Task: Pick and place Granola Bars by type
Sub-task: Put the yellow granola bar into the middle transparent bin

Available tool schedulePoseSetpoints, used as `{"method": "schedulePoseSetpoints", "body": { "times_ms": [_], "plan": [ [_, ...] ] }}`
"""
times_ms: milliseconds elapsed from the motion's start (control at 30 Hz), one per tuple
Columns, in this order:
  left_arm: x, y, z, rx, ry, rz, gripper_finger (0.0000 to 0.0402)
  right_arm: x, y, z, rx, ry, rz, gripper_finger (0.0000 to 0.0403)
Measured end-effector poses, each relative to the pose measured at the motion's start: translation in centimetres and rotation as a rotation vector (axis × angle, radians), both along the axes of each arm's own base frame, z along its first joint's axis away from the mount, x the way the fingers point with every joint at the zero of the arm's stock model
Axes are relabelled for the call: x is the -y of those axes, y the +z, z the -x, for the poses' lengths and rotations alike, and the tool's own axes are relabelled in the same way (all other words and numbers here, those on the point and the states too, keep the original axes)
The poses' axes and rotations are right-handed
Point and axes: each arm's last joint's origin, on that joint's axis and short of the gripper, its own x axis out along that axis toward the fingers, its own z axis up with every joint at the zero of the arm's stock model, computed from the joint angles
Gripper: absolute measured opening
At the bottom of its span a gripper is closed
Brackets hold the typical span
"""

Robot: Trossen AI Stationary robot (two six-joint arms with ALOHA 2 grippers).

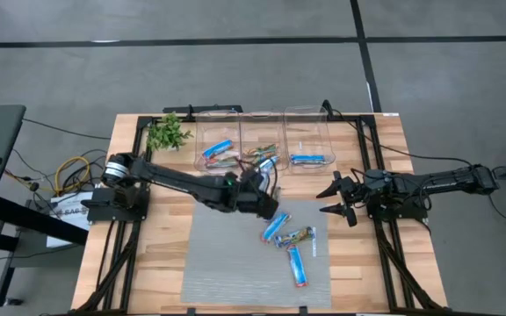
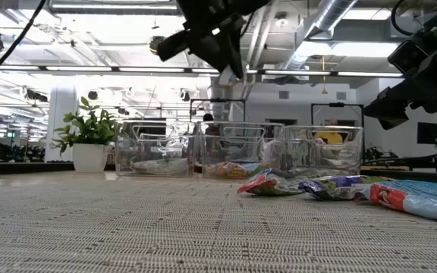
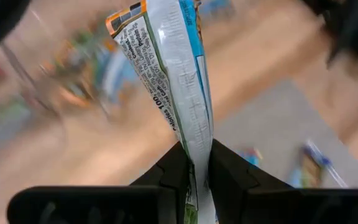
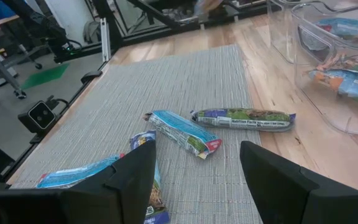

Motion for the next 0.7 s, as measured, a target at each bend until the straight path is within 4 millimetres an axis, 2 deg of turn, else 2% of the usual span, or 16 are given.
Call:
{"method": "schedulePoseSetpoints", "body": {
  "times_ms": [433,700],
  "plan": [
    [-4.5,4.7,1.7,-0.001,0.030,-0.328,0.0047,0.0,0.0,0.0,0.000,0.000,0.000,0.0226],
    [-6.3,5.4,2.2,-0.039,0.051,-0.397,0.0047,0.0,0.0,0.0,0.000,0.000,0.000,0.0226]
  ]
}}
